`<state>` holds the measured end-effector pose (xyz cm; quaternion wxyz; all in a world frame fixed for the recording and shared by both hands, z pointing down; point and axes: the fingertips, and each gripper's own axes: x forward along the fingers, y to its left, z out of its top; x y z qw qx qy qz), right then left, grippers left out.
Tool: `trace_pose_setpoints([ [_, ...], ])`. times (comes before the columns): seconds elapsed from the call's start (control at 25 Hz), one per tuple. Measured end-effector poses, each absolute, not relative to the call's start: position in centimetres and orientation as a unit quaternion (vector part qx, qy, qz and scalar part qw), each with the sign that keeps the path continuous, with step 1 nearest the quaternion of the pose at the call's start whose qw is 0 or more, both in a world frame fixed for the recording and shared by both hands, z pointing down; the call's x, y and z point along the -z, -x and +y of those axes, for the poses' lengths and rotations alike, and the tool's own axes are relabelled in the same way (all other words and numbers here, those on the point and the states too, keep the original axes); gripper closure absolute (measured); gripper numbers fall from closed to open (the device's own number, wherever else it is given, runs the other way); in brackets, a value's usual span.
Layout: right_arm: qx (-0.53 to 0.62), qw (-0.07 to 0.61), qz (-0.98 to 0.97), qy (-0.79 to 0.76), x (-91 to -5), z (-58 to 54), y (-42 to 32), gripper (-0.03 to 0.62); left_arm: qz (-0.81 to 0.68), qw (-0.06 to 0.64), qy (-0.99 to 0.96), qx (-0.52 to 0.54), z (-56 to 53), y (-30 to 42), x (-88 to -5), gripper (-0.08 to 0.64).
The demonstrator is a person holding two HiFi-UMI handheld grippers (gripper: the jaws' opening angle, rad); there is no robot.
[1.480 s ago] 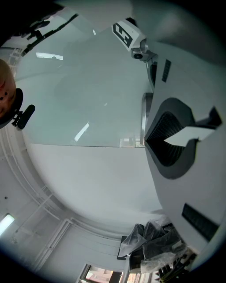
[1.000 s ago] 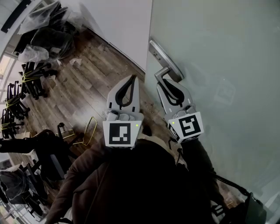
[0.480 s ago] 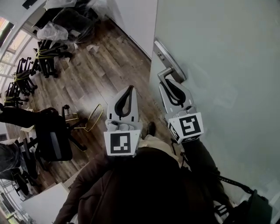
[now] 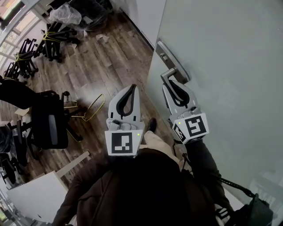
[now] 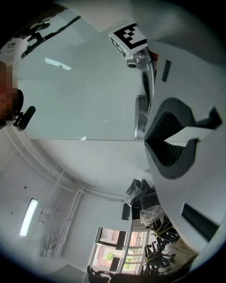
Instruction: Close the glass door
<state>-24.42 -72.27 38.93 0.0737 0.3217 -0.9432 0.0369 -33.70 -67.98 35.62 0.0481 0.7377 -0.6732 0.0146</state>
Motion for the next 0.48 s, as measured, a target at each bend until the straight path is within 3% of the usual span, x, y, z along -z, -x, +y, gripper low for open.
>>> trace_pose_setpoints([
  [0.48, -0.036, 0.068, -0.967, -0.241, -38.0, -62.1, 30.3, 0.525, -0.702, 0.058, -0.710, -0.008, -57.9, 37.8, -35.4, 0.563],
])
